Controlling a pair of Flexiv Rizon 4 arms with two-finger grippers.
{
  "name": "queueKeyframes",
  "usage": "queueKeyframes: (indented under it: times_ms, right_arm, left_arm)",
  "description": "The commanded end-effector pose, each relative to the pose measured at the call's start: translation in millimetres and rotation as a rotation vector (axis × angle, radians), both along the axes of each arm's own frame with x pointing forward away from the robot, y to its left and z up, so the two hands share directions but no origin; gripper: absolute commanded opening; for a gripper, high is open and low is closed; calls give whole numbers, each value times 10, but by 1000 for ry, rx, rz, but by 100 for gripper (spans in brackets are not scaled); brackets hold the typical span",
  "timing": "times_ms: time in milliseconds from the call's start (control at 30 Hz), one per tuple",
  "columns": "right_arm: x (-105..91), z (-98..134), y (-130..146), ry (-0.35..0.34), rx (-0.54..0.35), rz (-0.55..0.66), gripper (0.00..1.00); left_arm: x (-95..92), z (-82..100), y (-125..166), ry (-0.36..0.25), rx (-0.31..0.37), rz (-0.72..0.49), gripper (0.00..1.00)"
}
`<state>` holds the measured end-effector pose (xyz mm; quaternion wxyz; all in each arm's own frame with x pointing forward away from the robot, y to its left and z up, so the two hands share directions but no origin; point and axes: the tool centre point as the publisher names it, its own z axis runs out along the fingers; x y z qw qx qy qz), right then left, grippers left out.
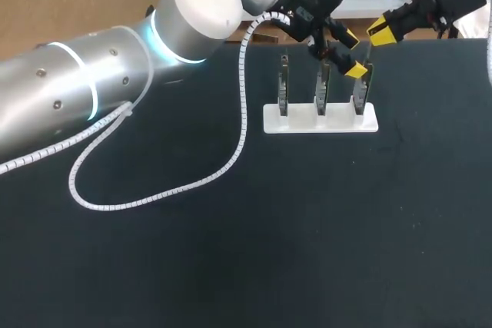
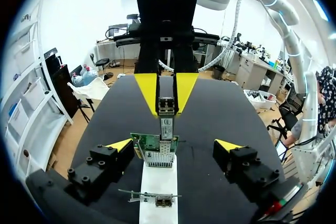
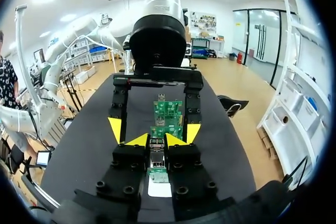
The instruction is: Pick up the optical module with the left hand, and insert it into the network port with the right hand.
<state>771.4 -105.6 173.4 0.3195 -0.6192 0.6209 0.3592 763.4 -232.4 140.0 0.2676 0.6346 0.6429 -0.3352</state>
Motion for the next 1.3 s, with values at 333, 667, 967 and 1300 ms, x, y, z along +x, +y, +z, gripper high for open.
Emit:
queueKeyframes:
  times_ms: [333,667,967,1300]
  right_arm:
    - [-108,-4,11,-44,-3,-17,0]
    - [-61,-13,12,-50,0,-13,0]
    - [4,-27,-8,-51,-8,-5,0]
    - [53,-31,7,-43,-8,3,0]
  left_arm:
    - [13,4,-5,2,3,-2,100]
    - [13,4,-5,2,3,-2,100]
    - [13,4,-5,2,3,-2,100]
    - [13,4,-5,2,3,-2,100]
